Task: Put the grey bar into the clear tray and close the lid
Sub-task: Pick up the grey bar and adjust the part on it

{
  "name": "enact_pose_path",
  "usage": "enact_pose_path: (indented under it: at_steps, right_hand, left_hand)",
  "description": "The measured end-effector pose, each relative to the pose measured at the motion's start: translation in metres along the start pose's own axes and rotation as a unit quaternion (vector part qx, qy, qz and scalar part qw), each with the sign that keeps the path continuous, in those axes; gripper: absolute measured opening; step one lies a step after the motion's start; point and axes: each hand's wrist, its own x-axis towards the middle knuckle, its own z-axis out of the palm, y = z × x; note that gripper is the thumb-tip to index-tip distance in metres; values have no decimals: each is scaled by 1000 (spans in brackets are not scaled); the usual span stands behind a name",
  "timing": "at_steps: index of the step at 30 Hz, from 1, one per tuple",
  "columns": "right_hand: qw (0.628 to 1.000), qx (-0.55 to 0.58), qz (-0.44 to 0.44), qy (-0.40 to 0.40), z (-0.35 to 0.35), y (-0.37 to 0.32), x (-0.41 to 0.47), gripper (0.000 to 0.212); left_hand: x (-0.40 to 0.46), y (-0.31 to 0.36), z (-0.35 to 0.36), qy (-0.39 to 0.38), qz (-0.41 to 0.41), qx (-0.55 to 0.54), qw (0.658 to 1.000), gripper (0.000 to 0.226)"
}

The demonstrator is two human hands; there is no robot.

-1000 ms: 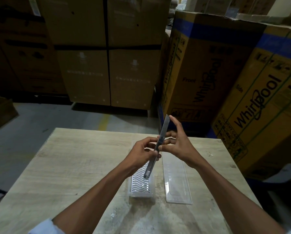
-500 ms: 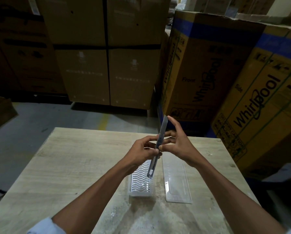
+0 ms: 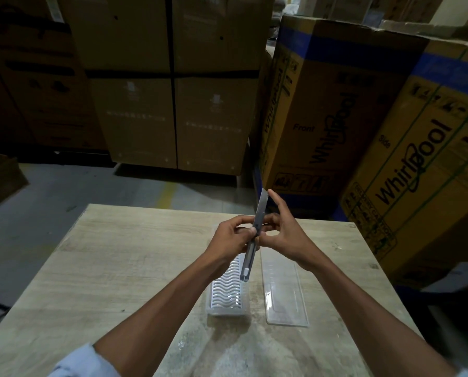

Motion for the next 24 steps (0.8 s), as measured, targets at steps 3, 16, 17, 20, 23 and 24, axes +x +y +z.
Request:
enact_pose_path:
  at_steps: [3,16,17,20,23,24]
  right_hand:
    - [1000,7,11,1,1,0,1,117]
    - [998,41,38,-15,11,9,-4,119]
    - [998,46,41,-18,12,10,-4,119]
    - [997,53,50,-23,15,10,-4,117]
    - [997,43,57,-25,17,10,-4,117]
    - [997,42,60,-27,17,11,-5,118]
  left_hand:
    - [2,2,4,9,4,-9,1000,24]
    - [10,4,8,62,3,-16,998,20]
    - [10,4,8,62,5,-19,998,19]
    - [10,4,7,59,4,-25,998,20]
    - [11,4,5,62,-7,-43,997,19]
    - [11,4,4,65,-10,-48,997,18]
